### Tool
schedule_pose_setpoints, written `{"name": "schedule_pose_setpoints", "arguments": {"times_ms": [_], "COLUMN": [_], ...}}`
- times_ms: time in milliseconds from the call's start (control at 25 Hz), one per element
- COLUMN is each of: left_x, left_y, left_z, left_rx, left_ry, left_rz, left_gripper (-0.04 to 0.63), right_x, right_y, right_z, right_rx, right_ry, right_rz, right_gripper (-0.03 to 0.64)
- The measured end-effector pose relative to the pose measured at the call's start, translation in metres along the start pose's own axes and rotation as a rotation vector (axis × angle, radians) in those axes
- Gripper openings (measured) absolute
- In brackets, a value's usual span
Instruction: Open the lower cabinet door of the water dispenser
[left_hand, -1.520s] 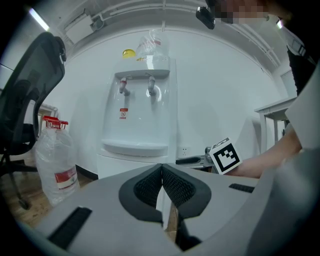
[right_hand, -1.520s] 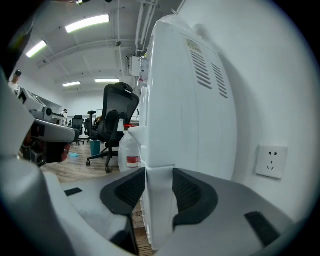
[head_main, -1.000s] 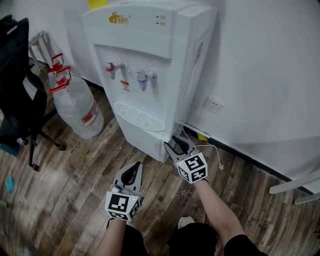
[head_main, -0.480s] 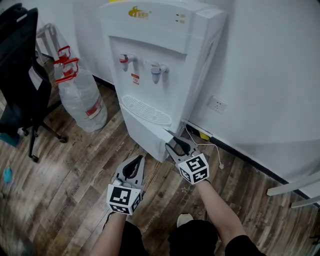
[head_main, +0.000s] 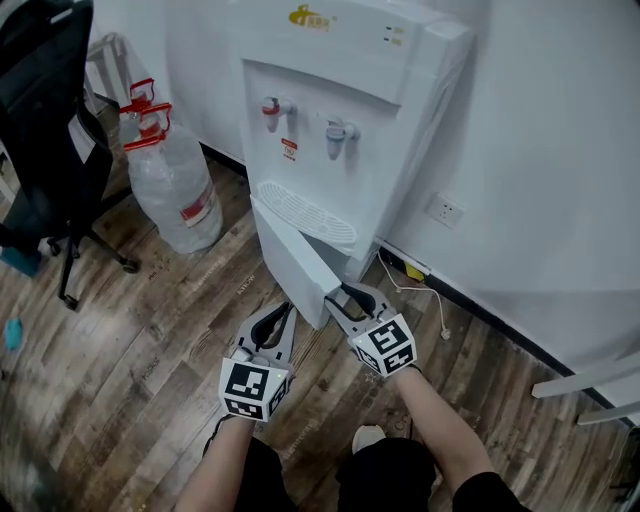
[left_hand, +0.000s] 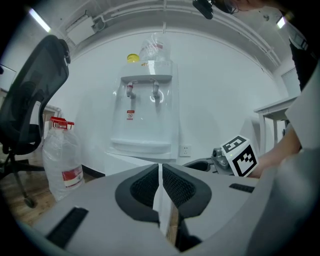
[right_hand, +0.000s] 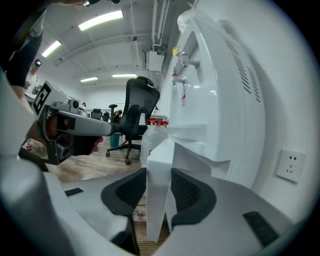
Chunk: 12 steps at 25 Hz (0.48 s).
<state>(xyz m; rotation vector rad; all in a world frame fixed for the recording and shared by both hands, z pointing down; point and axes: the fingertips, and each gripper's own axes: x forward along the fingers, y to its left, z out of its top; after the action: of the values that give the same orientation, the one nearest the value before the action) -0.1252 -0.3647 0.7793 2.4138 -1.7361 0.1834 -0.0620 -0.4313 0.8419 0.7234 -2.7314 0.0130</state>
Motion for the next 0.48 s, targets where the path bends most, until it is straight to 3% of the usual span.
{"name": "schedule_pose_setpoints", "arguments": {"times_ms": [480], "left_x": [-0.008], "left_y": [0.010], "left_z": [-0.011], "left_rx": [0.008], "left_ry": [0.022], "left_rz": [0.021], "left_gripper": [0.072], "right_x": [0.012], "right_y": [0.054], "right_z": [0.006], "right_rx": [-0.077], "right_ry": [0.016], "right_rz": [0.138], "right_gripper": [0.167]}}
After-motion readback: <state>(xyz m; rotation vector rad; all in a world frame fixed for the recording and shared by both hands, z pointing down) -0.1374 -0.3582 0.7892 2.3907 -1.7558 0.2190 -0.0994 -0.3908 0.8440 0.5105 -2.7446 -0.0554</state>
